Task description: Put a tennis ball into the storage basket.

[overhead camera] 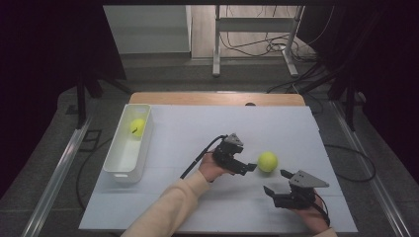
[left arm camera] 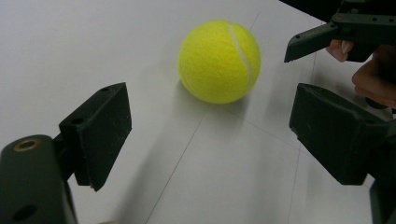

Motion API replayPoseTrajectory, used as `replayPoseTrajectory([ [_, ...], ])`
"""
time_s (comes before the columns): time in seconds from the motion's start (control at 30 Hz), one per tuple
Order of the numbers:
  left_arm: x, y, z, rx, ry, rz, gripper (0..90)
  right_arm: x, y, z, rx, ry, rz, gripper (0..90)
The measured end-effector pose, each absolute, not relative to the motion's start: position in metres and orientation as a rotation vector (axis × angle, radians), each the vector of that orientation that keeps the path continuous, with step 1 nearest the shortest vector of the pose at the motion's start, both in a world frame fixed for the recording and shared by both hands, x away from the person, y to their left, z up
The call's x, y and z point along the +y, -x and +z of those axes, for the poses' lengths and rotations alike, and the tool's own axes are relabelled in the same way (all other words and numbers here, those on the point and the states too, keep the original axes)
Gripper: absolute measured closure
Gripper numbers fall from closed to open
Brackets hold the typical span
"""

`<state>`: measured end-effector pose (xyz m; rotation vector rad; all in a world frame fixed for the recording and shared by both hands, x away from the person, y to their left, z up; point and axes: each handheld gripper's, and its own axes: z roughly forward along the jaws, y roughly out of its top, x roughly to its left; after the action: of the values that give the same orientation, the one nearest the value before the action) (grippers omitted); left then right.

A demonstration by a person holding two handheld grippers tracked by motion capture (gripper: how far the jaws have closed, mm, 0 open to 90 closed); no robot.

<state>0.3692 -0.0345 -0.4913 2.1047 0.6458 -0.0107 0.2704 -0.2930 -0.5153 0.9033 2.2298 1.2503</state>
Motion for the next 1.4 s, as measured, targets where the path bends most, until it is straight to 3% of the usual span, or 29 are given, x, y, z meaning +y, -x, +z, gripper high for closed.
replayPoseTrajectory([
  [1.4,-0.062,-0.379,-0.502,0.614,-2.134,-0.042,13.5,-0.294,-0.270,-0.515,2.223,-0.914,1.253,13.8],
])
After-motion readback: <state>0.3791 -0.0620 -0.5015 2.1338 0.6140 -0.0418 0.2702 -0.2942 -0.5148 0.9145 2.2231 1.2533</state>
